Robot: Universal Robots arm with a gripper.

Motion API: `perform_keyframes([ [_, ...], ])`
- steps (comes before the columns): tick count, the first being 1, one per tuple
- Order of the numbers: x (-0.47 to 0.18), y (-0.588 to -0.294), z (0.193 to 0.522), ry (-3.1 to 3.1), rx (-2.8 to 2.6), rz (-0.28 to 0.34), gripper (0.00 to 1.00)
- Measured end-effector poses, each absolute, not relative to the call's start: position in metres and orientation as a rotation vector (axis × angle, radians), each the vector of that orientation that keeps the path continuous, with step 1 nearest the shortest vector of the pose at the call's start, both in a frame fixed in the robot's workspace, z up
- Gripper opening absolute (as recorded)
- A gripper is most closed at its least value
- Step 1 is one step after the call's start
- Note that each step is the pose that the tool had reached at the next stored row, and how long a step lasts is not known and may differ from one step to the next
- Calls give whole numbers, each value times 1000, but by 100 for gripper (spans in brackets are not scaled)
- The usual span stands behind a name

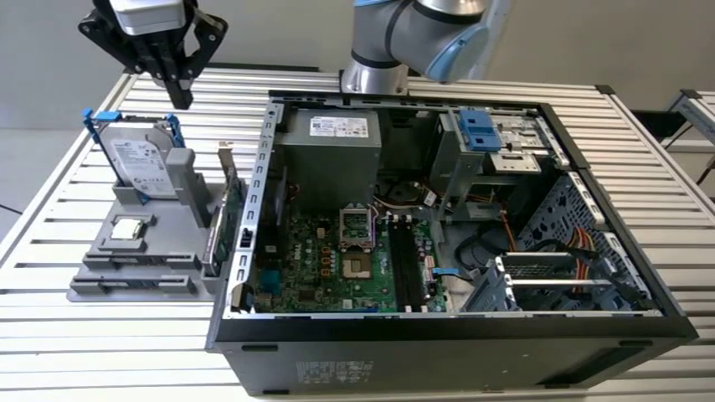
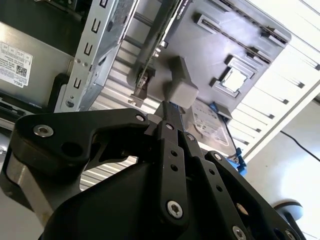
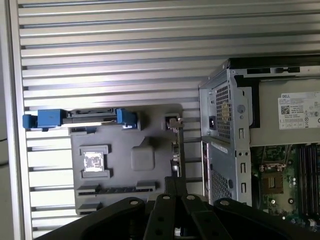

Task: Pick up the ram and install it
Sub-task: 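Reach for the ram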

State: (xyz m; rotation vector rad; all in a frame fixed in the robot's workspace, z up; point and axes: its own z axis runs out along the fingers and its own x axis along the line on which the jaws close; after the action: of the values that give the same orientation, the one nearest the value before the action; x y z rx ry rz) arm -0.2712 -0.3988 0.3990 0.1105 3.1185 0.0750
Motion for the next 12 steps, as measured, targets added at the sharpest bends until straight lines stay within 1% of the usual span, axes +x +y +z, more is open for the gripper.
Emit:
perform_keyframes([
  [12,-281,-399,399,3119,110,75,0],
])
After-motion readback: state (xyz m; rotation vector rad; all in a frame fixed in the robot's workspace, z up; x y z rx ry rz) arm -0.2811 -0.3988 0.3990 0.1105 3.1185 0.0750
